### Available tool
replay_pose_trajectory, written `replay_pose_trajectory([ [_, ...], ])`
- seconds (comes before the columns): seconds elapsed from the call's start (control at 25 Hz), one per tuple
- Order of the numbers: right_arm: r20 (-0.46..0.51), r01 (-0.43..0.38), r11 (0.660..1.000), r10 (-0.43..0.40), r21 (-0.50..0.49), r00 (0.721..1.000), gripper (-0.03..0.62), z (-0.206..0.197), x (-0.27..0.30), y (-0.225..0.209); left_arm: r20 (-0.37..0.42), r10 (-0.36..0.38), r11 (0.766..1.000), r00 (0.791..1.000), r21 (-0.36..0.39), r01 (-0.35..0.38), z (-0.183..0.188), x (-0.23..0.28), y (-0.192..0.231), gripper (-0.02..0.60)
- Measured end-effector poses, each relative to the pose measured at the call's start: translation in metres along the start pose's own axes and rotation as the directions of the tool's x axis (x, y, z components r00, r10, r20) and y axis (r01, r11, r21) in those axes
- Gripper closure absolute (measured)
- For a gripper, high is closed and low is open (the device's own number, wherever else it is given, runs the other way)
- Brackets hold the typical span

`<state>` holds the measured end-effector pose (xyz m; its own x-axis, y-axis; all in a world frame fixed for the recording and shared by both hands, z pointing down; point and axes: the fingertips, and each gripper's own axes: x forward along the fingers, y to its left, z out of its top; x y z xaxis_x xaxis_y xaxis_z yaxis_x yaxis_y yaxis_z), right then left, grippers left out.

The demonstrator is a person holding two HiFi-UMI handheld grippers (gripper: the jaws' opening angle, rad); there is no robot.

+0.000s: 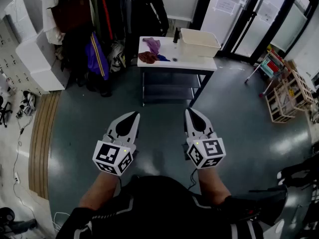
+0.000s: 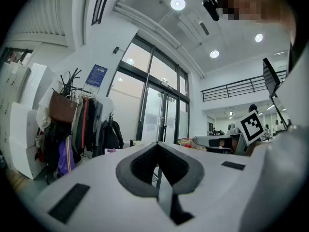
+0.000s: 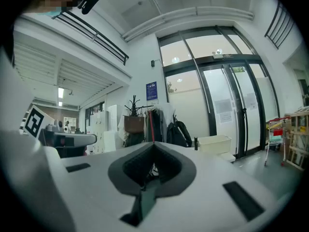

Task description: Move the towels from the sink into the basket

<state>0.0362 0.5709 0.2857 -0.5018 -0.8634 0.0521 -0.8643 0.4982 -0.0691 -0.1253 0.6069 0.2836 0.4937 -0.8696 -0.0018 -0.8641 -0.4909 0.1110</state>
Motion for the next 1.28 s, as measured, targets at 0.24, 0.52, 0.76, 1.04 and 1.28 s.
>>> replay_pose_trajectory([
  [0.24, -0.001, 0.0, 1.0, 0.0, 0.009, 1.0, 0.588, 0.001, 0.004, 0.004, 0.0, 0.009, 1.0, 1.0, -0.001, -0.009, 0.003, -0.002, 0.008, 0.578],
  [0.52, 0.015, 0.011, 1.0, -0.011, 0.005, 1.0, 0.588, 0.004, 0.003, 0.008, -0.001, 0.013, 1.0, 1.0, 0.002, -0.013, 0.005, -0.004, 0.012, 0.578],
  [0.76, 0.018, 0.011, 1.0, -0.011, 0.008, 1.0, 0.587, 0.005, 0.004, 0.017, 0.003, 0.011, 1.0, 1.0, -0.002, -0.011, 0.006, -0.008, 0.017, 0.578],
  [1.04, -0.013, 0.029, 1.0, -0.029, -0.003, 0.999, 0.588, -0.003, 0.011, 0.036, 0.005, 0.025, 0.999, 1.0, -0.046, -0.025, -0.001, -0.02, 0.039, 0.578],
  [1.28, -0.027, 0.043, 0.999, -0.044, -0.01, 0.999, 0.588, -0.013, 0.022, 0.059, -0.005, -0.01, 0.998, 1.0, -0.067, 0.009, -0.011, -0.034, 0.061, 0.578],
])
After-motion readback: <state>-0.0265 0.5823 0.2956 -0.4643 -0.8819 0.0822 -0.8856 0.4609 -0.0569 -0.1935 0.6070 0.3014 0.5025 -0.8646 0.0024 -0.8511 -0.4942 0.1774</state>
